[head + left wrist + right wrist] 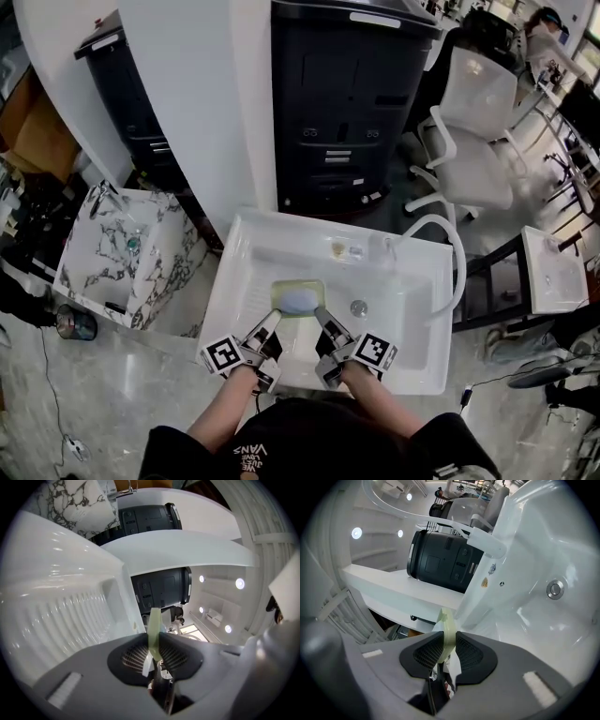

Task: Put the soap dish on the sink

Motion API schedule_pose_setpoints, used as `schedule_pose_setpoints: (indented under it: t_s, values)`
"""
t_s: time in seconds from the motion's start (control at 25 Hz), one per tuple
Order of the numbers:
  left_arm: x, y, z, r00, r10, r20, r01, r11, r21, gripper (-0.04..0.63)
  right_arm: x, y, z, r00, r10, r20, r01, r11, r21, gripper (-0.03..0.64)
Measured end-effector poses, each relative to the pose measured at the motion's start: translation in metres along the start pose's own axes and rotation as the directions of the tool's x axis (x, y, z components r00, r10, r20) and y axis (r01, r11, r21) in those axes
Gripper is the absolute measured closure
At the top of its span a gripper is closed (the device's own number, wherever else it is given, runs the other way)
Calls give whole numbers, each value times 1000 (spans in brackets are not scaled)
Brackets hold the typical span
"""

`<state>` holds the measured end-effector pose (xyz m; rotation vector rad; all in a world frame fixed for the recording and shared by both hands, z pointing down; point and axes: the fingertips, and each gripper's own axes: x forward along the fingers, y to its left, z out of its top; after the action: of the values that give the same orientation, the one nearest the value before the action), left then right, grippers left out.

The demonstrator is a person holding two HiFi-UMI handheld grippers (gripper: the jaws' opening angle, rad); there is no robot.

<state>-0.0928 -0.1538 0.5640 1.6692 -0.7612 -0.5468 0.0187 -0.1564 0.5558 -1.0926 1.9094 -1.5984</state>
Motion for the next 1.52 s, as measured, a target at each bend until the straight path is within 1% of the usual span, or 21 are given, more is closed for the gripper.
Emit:
schedule_pose_setpoints:
  t_s: [0.16,0.4,0.56,0.68,0.76,0.88,1.04,1.16,1.2,1.36,1.52]
  values:
    - [16,5,4,1000,5,-3,-5,1000,-8,480,10,-10,11,1000,-5,1,5,1000,3,540]
    - [38,17,11,1000,4,-22,-3,1000,18,480,21,-27,24,1000,-21,13,21,1000,18,540]
    - [48,32,9,998,55,-40,-55,998,-18,480,26,-39,32,999,-38,18,38,999,30,540]
    - [61,35,12,998,28,-48,-27,999,17,480,30,-50,38,998,-51,24,50,998,39,540]
    - [69,39,12,998,26,-50,-26,1000,10,480,33,-57,43,998,-60,29,59,997,47,540]
    - [75,52,10,996,69,-51,-71,997,-23,480,38,-67,48,997,-71,28,69,996,54,540]
    - [87,61,15,997,65,-39,-66,998,-16,480,46,-79,55,996,-81,24,80,995,63,540]
    - [90,75,15,991,131,-36,-132,990,-49,480,53,-86,61,996,-88,25,86,994,72,540]
    - [92,77,16,990,139,-35,-141,989,-52,480,54,-88,63,996,-90,26,88,993,76,540]
    - [107,77,23,995,98,-35,-99,995,-30,480,61,-95,69,995,-96,32,93,991,92,540]
    - [116,85,27,991,127,-45,-128,991,-38,480,68,-101,77,994,-104,42,99,989,106,540]
